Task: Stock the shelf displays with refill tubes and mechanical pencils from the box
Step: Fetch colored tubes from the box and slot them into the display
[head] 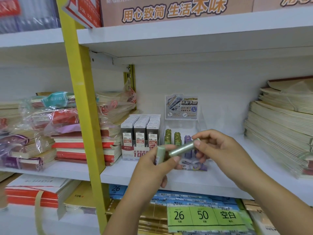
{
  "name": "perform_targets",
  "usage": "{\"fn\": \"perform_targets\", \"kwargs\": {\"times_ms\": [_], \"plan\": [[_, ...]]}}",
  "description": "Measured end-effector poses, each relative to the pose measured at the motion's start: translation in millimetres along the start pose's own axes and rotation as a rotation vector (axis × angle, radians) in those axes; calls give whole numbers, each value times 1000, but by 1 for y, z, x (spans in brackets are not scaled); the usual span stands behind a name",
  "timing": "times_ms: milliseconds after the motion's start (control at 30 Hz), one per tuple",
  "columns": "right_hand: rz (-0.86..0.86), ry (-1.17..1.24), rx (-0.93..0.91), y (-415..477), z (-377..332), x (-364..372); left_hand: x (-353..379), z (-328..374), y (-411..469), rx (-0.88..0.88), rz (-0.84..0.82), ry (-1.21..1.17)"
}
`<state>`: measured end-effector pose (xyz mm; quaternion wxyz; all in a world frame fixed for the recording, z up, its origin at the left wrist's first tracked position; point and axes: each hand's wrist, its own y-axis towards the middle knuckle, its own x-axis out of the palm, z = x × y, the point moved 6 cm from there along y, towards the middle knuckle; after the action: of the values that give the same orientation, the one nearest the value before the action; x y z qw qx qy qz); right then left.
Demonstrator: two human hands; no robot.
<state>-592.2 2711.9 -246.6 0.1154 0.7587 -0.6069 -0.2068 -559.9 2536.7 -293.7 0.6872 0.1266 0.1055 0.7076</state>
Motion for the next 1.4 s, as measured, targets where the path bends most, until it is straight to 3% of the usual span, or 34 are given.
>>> {"fn": "perform_targets", "kwargs": {"times_ms": [133,233,367,567,700,933,1100,1400], "plan": [[-108,-159,-25,-3,-4,4,-6,4,-1,32,62,-78],[-95,-464,-150,-7,-12,6,-8,5,0,40,74,-5],[-111,-580,-294,-14,-23,21,-10,12,1,90,83,64],[-201,-341,-171,-11,-15,34,-13,12,3,109,24,68],[-251,-353,-169,1,-16,38,-13,7,7,88,-10,95],[35,-313,-230,85,-40,-1,-22,-10,12,15,-32,177],[-86,-531,-125,120,-16,10,-29,-3,11,105,40,213],[-245,-533,44,130,8,28,-33,-4,9,102,48,253]]}}
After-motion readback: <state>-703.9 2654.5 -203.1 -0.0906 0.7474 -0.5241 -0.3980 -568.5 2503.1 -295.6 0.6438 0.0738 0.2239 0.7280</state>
